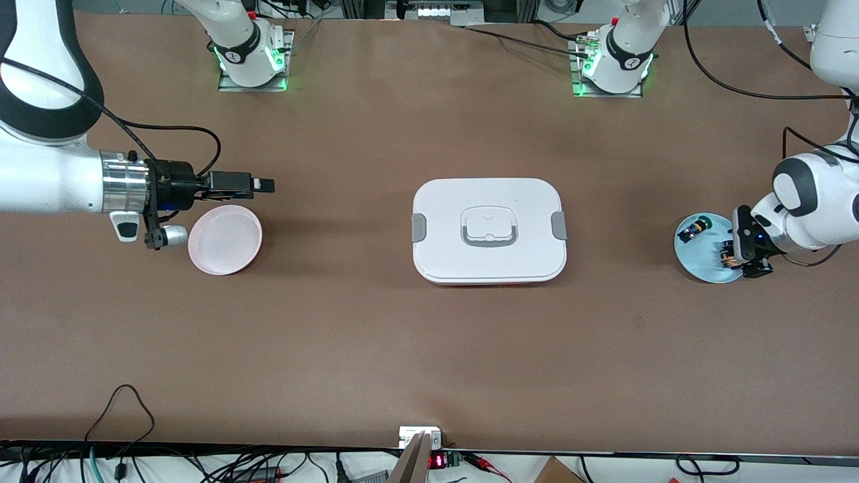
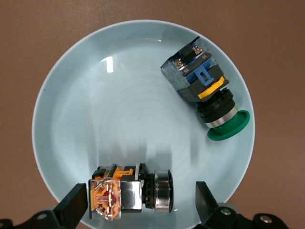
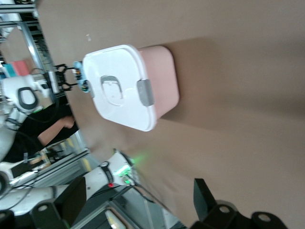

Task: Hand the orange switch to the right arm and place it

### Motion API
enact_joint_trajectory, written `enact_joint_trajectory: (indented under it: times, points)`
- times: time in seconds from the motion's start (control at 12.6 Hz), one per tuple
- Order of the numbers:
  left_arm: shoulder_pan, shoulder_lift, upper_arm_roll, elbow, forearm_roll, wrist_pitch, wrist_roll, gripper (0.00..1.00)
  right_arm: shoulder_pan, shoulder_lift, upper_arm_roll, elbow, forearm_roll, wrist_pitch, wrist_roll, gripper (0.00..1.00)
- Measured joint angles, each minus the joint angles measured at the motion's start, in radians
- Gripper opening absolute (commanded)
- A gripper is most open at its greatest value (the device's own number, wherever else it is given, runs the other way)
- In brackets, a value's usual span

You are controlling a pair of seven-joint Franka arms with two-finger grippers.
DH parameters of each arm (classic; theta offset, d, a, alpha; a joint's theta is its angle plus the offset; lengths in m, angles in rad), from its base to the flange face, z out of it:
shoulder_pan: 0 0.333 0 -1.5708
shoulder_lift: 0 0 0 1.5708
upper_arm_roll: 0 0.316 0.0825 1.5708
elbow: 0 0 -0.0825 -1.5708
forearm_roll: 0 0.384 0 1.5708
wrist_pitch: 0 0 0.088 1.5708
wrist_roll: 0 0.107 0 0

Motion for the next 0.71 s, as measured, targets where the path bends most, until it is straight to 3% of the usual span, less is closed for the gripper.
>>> enact_joint_trajectory:
  times: [0.24, 0.32, 0.4, 0.56, 0.71]
  points:
    - [0.001, 0.008, 0.001, 0.000, 0.000, 0.014, 0.000, 0.99, 0.000, 0.008, 0.000, -0.020, 0.049, 0.001, 0.000, 1.00]
    - [0.002, 0.009, 0.001, 0.000, 0.000, 0.015, 0.000, 0.93, 0.000, 0.009, 0.000, -0.021, 0.057, 0.001, 0.000, 1.00]
    - [0.003, 0.011, 0.002, 0.000, 0.000, 0.015, 0.000, 0.81, 0.001, 0.009, 0.000, -0.021, 0.062, 0.001, 0.000, 1.00]
    - [0.003, 0.013, 0.002, 0.000, 0.000, 0.016, 0.000, 0.31, 0.001, 0.009, 0.000, -0.021, 0.074, 0.001, 0.001, 1.00]
    - [0.003, 0.012, 0.002, 0.001, 0.000, 0.017, 0.000, 0.04, 0.002, 0.009, 0.000, -0.021, 0.083, 0.001, 0.001, 1.00]
